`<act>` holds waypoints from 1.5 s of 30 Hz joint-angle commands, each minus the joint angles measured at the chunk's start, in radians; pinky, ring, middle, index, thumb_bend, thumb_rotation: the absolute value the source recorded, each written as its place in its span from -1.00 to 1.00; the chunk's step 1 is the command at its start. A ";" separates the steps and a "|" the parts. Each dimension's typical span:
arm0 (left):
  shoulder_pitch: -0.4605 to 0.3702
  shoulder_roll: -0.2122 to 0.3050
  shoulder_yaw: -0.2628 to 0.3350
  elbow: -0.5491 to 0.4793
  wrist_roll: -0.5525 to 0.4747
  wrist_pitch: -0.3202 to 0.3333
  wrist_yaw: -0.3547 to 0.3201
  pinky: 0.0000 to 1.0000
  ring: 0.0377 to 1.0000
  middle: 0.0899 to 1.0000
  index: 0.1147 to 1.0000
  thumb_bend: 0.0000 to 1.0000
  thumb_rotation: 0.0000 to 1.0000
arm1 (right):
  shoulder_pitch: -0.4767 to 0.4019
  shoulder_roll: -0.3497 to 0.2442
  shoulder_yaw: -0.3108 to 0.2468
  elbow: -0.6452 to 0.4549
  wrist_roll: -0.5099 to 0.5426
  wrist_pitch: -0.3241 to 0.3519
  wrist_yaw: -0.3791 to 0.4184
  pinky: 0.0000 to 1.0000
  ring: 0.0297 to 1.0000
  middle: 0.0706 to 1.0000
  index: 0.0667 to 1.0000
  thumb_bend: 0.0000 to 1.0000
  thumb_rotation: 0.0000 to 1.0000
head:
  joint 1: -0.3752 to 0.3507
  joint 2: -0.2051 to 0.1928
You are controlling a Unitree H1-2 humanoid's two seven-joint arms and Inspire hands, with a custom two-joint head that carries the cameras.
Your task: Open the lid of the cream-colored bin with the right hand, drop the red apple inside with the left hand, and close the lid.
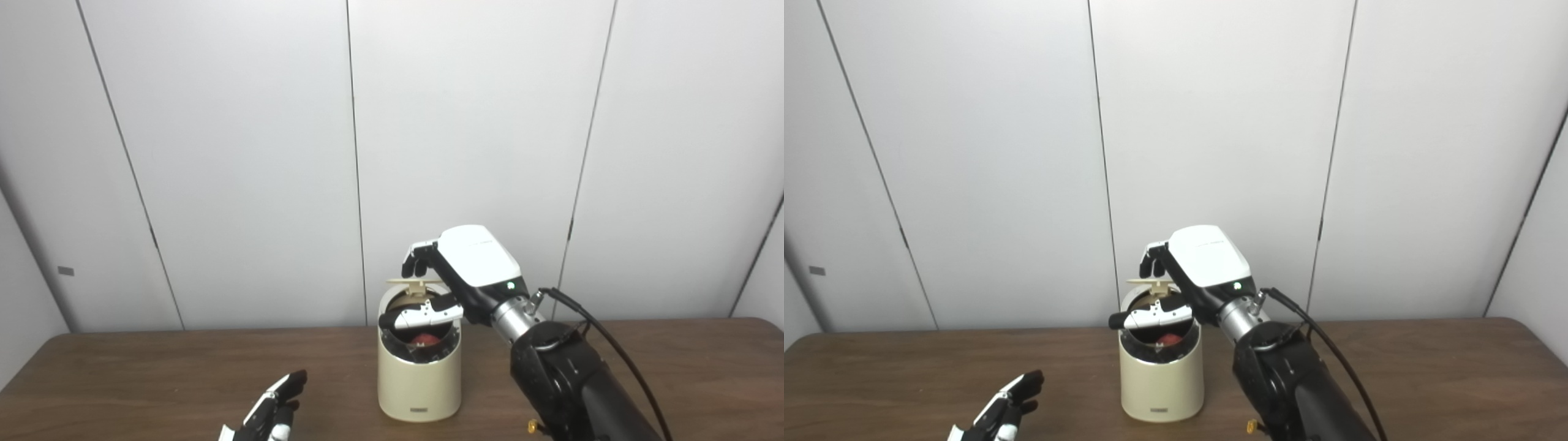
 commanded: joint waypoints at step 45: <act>0.049 -0.022 -0.015 -0.111 0.004 0.078 -0.002 0.71 0.75 0.68 0.66 -0.23 0.61 | 0.223 -0.052 0.048 -0.079 0.017 -0.010 0.004 0.64 0.55 0.42 0.41 0.83 0.78 | 0.029 0.052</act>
